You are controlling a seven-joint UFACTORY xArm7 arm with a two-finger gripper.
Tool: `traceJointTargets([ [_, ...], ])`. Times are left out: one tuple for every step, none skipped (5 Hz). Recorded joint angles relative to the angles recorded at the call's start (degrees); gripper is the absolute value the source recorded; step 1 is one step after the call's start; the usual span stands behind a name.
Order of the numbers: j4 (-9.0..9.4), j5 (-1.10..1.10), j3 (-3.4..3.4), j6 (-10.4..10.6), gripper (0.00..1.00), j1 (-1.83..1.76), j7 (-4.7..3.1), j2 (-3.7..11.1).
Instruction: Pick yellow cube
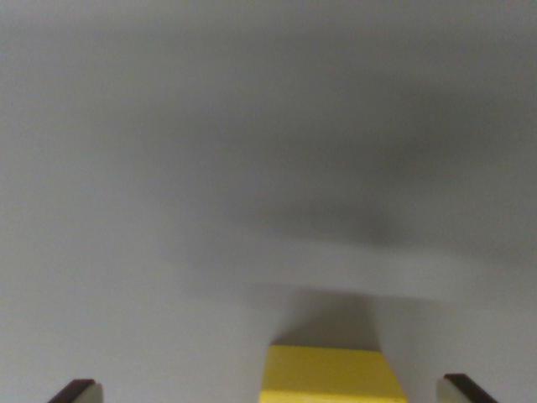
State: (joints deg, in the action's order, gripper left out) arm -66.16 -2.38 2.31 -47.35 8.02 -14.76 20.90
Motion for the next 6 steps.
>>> traceJointTargets([
  [0.0,0.0,0.0,0.0,0.0,0.0,0.0,0.0],
  [1.21,-0.19,0.15,1.86,0.0,0.3,-0.75,0.94],
  [1.21,-0.19,0.15,1.86,0.0,0.3,-0.75,0.94],
  [2.21,-0.36,0.28,3.39,0.0,0.55,-1.38,1.71],
  [2.21,-0.36,0.28,3.39,0.0,0.55,-1.38,1.71],
  [3.13,-0.5,0.39,4.8,0.0,0.78,-1.95,2.42],
])
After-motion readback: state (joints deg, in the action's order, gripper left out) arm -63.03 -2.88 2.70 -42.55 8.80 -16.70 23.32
